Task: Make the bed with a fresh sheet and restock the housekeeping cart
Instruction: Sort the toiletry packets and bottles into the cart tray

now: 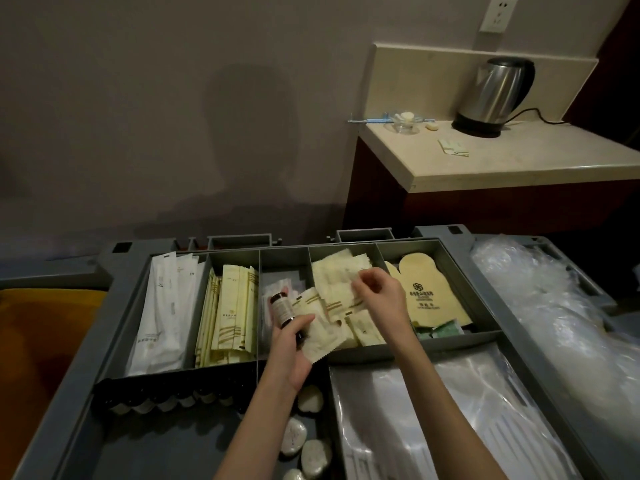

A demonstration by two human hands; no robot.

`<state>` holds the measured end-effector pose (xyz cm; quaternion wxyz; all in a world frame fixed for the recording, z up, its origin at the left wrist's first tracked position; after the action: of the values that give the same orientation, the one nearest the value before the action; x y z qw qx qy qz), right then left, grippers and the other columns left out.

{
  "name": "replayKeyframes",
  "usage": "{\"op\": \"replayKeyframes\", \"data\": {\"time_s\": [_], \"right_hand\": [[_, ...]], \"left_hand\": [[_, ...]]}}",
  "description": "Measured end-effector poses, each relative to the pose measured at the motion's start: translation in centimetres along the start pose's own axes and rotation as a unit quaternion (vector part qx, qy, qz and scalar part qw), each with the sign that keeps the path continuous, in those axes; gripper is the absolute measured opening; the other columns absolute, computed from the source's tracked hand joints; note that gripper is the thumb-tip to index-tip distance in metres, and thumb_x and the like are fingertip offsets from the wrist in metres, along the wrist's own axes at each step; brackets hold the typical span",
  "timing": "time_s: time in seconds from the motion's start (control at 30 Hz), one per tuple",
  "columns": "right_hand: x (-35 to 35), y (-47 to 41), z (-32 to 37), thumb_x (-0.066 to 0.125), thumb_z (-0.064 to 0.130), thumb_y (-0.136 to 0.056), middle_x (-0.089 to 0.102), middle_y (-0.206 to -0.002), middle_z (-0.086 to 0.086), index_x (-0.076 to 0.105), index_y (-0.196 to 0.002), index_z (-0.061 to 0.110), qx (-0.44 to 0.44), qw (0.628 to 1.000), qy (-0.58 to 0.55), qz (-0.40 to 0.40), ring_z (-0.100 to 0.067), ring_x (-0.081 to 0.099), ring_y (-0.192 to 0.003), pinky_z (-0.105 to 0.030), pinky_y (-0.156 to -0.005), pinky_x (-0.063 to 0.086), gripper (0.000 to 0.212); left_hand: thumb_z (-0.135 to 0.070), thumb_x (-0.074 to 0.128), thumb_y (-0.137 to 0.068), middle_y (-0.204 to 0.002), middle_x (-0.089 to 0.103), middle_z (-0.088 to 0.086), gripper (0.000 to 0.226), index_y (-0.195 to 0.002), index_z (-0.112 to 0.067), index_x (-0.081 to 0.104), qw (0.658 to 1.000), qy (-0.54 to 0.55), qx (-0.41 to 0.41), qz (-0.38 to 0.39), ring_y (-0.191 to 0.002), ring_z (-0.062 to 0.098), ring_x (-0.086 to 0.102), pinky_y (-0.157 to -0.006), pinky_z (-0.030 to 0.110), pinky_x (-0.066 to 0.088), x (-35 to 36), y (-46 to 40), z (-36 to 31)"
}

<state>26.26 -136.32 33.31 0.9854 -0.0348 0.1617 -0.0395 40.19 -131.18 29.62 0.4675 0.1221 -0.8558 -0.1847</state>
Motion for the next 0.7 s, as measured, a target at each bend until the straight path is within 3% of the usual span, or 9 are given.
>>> {"op": "replayKeyframes", "data": {"time_s": [0.07,0.17,0.23,0.3,0.37,0.5,0.6,0.7], "right_hand": [[-0.7,0.4,-1.2,0.062,0.012,-0.089,0.064,-0.087,-0.005,0.058,-0.104,0.018,0.036,0.998,-0.007,-0.046,-0.021,0.065,-0.079,-0.035,-0.068,0.058,0.017],[-0.3,1.4,-3.0,0.063,0.009,-0.087,0.065,-0.083,-0.001,0.057,-0.104,0.02,0.079,0.996,0.029,-0.043,-0.02,0.066,-0.076,-0.028,-0.061,0.055,0.021],[0.8,1.8,-4.0,0.064,0.016,-0.088,0.066,-0.082,0.005,0.06,-0.094,0.025,0.086,0.992,0.083,-0.043,-0.017,0.065,-0.081,-0.033,-0.074,0.053,0.012],[1.7,1.8,-4.3,0.065,0.027,-0.087,0.067,-0.085,0.008,0.062,-0.088,0.031,0.077,0.976,0.194,-0.057,-0.012,0.058,-0.093,-0.035,-0.09,0.037,0.005],[2.1,1.8,-4.4,0.064,0.034,-0.087,0.067,-0.095,0.009,0.066,-0.094,0.032,0.061,0.954,0.29,-0.052,-0.011,0.048,-0.105,-0.034,-0.092,0.026,0.007],[2.3,1.7,-4.6,0.063,0.041,-0.087,0.055,-0.111,0.008,0.069,-0.103,0.035,0.064,0.914,0.4,0.008,-0.016,0.037,-0.115,-0.037,-0.096,0.027,0.019],[1.8,1.6,-3.9,0.062,0.039,-0.088,0.045,-0.109,0.006,0.07,-0.101,0.028,0.046,0.954,0.296,-0.02,-0.016,0.035,-0.112,-0.036,-0.096,0.03,0.02],[1.8,1.9,-2.0,0.06,0.027,-0.091,0.062,-0.099,0.007,0.064,-0.105,0.022,-0.005,0.998,0.059,0.03,-0.007,0.054,-0.097,-0.027,-0.081,0.044,0.015]], "left_hand": [[0.009,0.049,-0.084,-0.115,0.065,0.021,0.061,-0.121,-0.038,0.055,1.0,0.008,0.003,0.003,-0.108,0.039,0.061,-0.094,0.06,0.045,-0.8,-0.2,-0.5],[0.011,0.044,-0.083,-0.113,0.067,0.023,0.064,-0.13,-0.032,0.049,1.0,0.003,0.01,-0.001,-0.108,0.037,0.062,-0.094,0.058,0.045,-1.5,-0.4,-1.1],[0.012,0.044,-0.083,-0.109,0.068,0.021,0.059,-0.131,-0.023,0.049,1.0,-0.005,0.017,-0.016,-0.102,0.035,0.064,-0.081,0.052,0.051,-1.5,-0.3,-1.4],[0.013,0.043,-0.084,-0.106,0.065,0.016,0.055,-0.124,-0.023,0.051,0.999,-0.016,0.025,-0.032,-0.097,0.031,0.062,-0.07,0.046,0.05,-1.2,0.1,-1.7],[0.013,0.044,-0.085,-0.109,0.062,0.014,0.057,-0.127,-0.024,0.05,0.998,-0.026,0.027,-0.04,-0.097,0.03,0.059,-0.068,0.045,0.049,-1.1,0.2,-1.7],[0.013,0.045,-0.084,-0.115,0.059,0.014,0.064,-0.135,-0.025,0.045,0.998,-0.044,0.021,-0.039,-0.1,0.031,0.057,-0.072,0.048,0.05,-1.0,0.4,-1.9],[0.015,0.043,-0.084,-0.115,0.059,0.014,0.068,-0.136,-0.03,0.045,0.998,-0.057,0.024,-0.021,-0.103,0.033,0.057,-0.074,0.049,0.051,-0.7,0.4,-1.8],[0.014,0.044,-0.084,-0.121,0.057,0.016,0.075,-0.143,-0.032,0.035,0.997,-0.079,0.009,-0.009,-0.107,0.036,0.057,-0.069,0.049,0.054,-0.4,0.1,-1.4]]}}
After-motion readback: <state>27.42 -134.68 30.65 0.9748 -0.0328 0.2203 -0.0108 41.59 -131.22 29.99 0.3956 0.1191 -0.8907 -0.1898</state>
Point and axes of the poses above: each hand's wrist, its own y-axis away from the middle knuckle, its own x-axis out of the palm, z = x × y, the point moved 2 cm from there along -y, towards the middle knuckle
